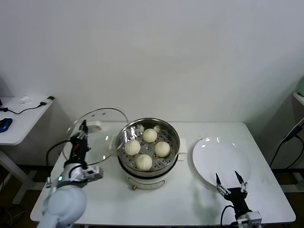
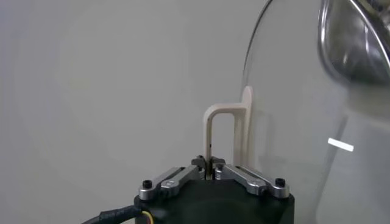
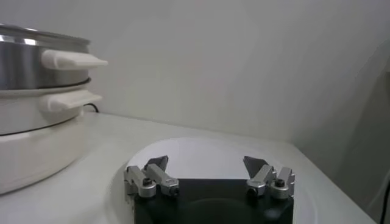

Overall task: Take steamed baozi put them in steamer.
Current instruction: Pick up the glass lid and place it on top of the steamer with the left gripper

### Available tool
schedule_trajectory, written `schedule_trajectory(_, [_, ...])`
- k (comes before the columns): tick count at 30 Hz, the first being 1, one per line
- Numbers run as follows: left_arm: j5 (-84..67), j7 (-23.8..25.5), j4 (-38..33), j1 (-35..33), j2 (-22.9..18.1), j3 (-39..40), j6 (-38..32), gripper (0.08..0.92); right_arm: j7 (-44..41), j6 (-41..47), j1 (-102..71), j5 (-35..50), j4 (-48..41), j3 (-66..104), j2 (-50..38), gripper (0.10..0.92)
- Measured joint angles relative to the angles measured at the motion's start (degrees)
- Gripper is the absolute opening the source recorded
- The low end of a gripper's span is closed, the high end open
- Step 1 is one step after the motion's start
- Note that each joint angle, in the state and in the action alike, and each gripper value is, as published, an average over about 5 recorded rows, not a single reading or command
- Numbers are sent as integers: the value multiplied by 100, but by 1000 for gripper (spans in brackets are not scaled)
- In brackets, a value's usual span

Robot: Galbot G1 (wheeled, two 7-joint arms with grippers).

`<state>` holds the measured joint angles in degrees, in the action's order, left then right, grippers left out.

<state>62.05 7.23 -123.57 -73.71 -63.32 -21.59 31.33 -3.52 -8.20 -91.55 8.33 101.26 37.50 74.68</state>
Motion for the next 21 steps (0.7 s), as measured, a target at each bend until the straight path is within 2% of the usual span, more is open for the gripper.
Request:
schedule_trajectory(11, [1345,674,2,459,-845,1297,518,137,-11,-3,13,-45,-129,75,-13,823])
schedule_trajectory(21, [2416,868,411,753,-1667,1951,739,137,-23,21,6,-38,-196,178,-47,823])
